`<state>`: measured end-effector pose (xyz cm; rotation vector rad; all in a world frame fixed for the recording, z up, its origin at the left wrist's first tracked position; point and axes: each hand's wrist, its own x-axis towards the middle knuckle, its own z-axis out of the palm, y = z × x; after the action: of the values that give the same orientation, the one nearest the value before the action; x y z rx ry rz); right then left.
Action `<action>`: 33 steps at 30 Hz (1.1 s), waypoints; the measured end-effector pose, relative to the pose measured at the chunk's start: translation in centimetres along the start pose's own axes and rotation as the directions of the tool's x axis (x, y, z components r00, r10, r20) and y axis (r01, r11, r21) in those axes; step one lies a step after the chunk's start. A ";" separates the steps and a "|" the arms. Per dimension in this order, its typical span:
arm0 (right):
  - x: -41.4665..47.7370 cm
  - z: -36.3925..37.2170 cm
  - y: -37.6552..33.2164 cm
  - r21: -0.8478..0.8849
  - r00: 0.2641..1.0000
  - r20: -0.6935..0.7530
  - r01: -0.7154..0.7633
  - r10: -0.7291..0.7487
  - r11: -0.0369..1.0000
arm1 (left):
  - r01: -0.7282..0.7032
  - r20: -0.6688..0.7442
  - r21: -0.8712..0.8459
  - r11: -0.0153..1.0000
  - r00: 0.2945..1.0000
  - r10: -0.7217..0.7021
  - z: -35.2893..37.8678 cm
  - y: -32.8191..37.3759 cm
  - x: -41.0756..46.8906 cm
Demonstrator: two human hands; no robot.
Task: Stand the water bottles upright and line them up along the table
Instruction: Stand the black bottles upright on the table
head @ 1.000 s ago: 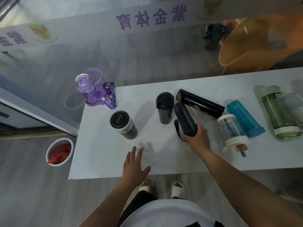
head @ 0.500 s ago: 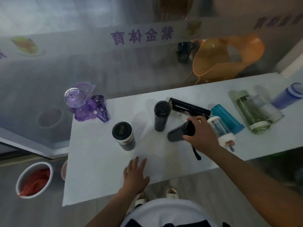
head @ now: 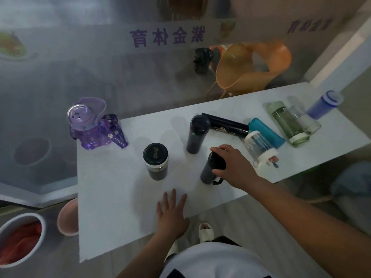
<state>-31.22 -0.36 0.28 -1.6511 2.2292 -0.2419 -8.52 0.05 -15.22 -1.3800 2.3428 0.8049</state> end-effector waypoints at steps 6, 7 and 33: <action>-0.8 0.1 -0.4 0.046 0.999 0.023 -0.024 0.023 0.999 | -0.017 -0.002 -0.022 1.000 1.000 0.017 -0.2 -0.4 -0.2; -1.0 0.0 -0.3 0.077 0.999 0.043 -0.032 0.029 0.997 | -0.006 0.007 -0.036 0.999 1.000 0.006 -0.4 -0.3 -0.2; -17.1 -2.1 21.6 0.472 0.946 0.073 -0.312 0.317 0.824 | -0.109 -0.073 -0.075 0.991 0.992 0.104 2.3 24.7 -3.2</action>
<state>-46.86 22.36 -2.14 -1.0059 2.1722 -0.6534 -28.52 13.07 -7.67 -1.3430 2.4805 0.9032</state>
